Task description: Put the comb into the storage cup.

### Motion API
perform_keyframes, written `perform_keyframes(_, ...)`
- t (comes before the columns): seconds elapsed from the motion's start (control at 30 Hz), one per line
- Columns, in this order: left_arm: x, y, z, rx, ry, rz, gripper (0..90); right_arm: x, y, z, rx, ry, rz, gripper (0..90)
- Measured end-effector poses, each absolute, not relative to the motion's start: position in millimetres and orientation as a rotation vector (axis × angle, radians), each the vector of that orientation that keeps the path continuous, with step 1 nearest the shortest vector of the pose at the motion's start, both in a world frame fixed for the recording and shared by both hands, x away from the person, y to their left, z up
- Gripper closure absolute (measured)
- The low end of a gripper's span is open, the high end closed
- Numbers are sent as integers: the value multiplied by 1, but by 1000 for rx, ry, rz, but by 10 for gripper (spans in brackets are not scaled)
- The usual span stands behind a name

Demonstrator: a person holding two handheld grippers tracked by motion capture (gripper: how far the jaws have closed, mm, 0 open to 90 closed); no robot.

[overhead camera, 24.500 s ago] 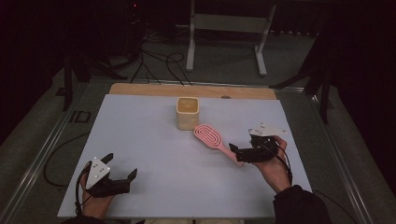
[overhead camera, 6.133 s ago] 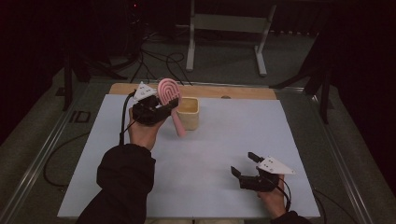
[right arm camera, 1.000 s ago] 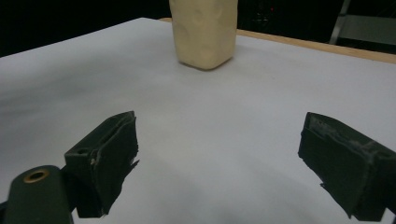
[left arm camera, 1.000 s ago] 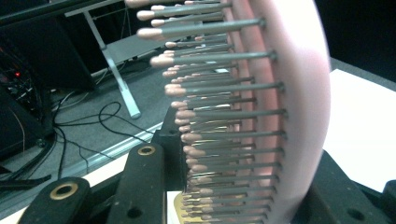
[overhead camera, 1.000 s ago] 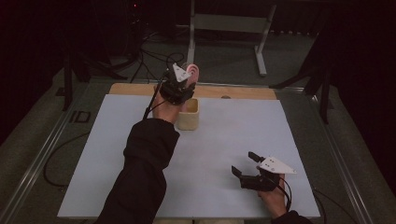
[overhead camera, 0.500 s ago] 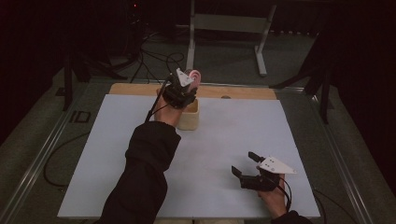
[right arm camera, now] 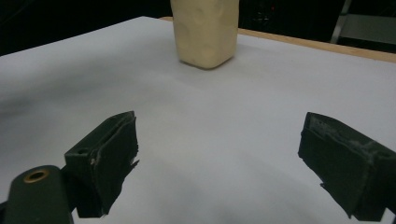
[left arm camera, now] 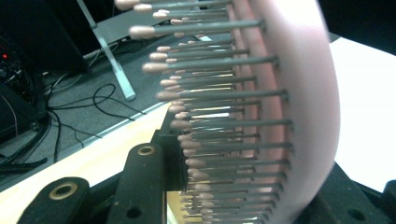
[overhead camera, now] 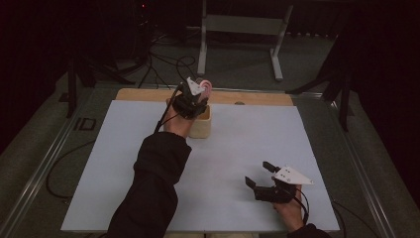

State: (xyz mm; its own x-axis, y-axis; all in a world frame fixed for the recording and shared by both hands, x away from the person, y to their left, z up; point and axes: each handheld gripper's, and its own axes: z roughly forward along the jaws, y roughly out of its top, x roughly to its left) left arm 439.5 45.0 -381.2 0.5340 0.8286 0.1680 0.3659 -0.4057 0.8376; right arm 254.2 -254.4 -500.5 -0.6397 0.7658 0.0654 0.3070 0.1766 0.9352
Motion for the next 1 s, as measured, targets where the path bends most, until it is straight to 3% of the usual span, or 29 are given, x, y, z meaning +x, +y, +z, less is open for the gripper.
perform_keyframes(1.0,444,37,-396,2061,1013,752,625,254,-255,-501,1011,2039,1462,115)
